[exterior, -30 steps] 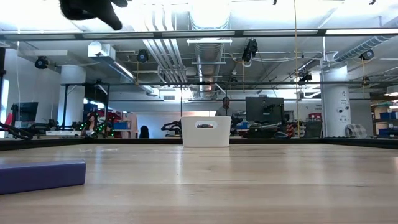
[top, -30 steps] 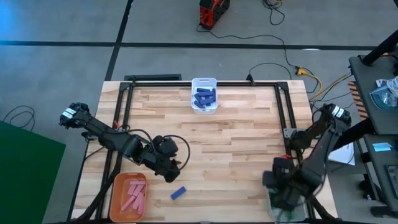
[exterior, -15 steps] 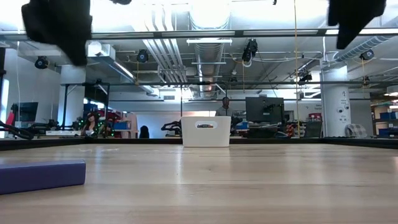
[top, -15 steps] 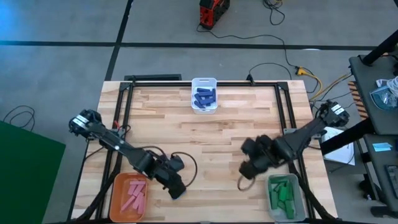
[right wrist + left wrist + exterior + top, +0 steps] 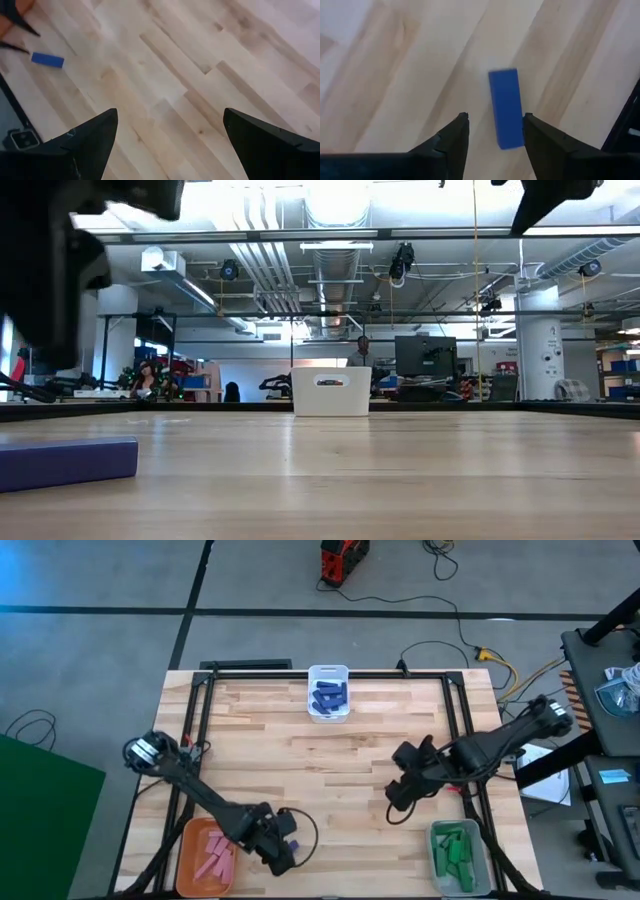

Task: Sort blocks
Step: Put the blue block into the white bin

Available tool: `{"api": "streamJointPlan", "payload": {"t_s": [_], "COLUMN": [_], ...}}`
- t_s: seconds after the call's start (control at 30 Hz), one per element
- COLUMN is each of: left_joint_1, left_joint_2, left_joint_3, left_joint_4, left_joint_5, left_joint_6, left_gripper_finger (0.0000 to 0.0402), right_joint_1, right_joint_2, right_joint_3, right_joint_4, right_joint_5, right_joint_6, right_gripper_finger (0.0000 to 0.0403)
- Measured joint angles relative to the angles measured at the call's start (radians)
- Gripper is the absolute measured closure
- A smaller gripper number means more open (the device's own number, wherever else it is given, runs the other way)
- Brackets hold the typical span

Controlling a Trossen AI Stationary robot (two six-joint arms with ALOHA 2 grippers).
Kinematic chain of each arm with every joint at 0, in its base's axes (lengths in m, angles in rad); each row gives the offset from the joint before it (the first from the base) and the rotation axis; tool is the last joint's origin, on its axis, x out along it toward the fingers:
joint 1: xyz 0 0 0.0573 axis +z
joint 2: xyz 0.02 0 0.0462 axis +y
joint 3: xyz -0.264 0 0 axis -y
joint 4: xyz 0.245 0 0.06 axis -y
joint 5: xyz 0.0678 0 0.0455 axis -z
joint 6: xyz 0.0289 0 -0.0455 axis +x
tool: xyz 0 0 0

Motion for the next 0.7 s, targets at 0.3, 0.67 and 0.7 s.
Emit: {"api": "streamJointPlan", "payload": {"t_s": [0.3, 0.67, 0.7], "left_joint_1": [0.001, 0.01, 0.01], "left_joint_2": [0.024, 0.165, 0.188], "left_joint_3": [0.0, 0.097, 0.117], "left_joint_4": [0.018, -0.019, -0.03], "left_joint_5": [0.071, 0.056, 0.052], "left_joint_6": [-0.115, -0.085, -0.084], "left_gripper_finger": [0.0171, 0.0153, 0.0153], "right_joint_1": [-0.016, -0.021, -0.021], "right_joint_2": [-0.012, -0.007, -0.008], "right_joint_3": [-0.009, -0.017, -0.017], "right_joint_4": [-0.006, -0.007, -0.007], "right_joint_5": [0.011, 0.007, 0.003], "right_joint_6": [-0.012, -0.01, -0.009], "right_gripper_finger": [0.0048, 0.0048, 0.0048]}}
